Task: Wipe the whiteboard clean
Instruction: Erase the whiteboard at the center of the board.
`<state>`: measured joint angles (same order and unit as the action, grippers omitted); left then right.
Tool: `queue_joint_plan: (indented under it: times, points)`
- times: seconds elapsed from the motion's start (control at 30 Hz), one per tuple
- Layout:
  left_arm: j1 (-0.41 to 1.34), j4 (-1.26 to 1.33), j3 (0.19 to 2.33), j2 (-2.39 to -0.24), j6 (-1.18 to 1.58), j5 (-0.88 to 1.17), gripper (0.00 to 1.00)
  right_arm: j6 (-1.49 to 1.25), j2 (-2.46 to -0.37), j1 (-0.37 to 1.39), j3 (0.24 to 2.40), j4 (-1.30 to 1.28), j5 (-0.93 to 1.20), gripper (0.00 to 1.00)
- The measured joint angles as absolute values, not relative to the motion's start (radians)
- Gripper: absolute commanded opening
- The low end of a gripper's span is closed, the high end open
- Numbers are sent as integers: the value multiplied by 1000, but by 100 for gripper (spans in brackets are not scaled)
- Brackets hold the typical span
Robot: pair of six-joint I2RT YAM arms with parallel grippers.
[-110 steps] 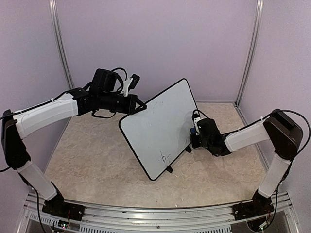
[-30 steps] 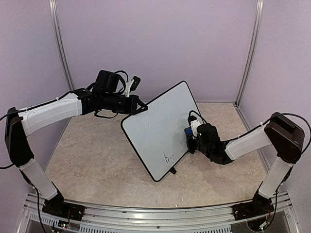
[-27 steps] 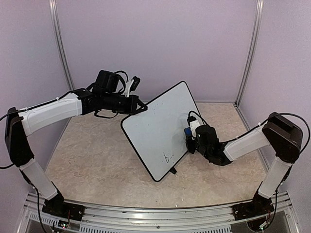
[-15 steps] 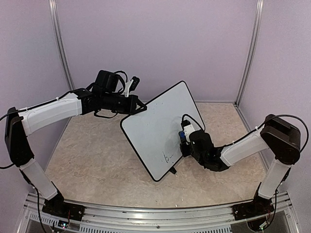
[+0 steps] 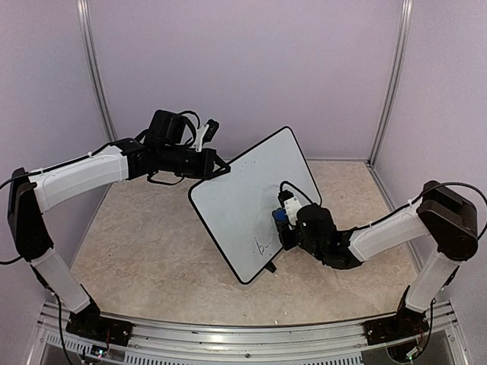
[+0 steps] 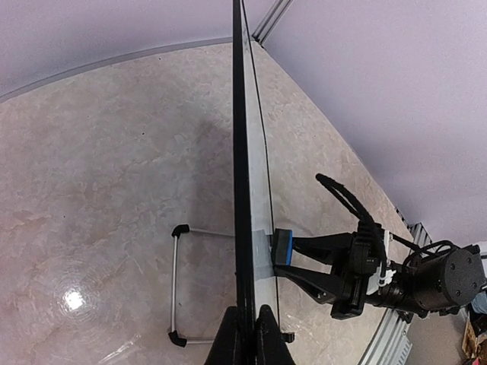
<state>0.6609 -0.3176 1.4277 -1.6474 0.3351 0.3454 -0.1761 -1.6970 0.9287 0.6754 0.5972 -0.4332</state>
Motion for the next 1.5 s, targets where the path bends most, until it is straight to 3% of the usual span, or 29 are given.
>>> queue_joint_plan:
  times: [0.27,0.6,0.8,1.5]
  points:
    - [661,-307,1428,-1650,333,368,0,-191,-1636,948,668,512,-360,29]
    - [677,-293,1428,-1660,325,407,0,-193,-1491,838,636,342,-341,29]
    - [677,-292,1428,-1662,325,408,0,-180,-1506,814,638,280,-355,29]
    - [653,-307,1427,-1662,334,386,0,-223,-1676,929,646,490,-487,29]
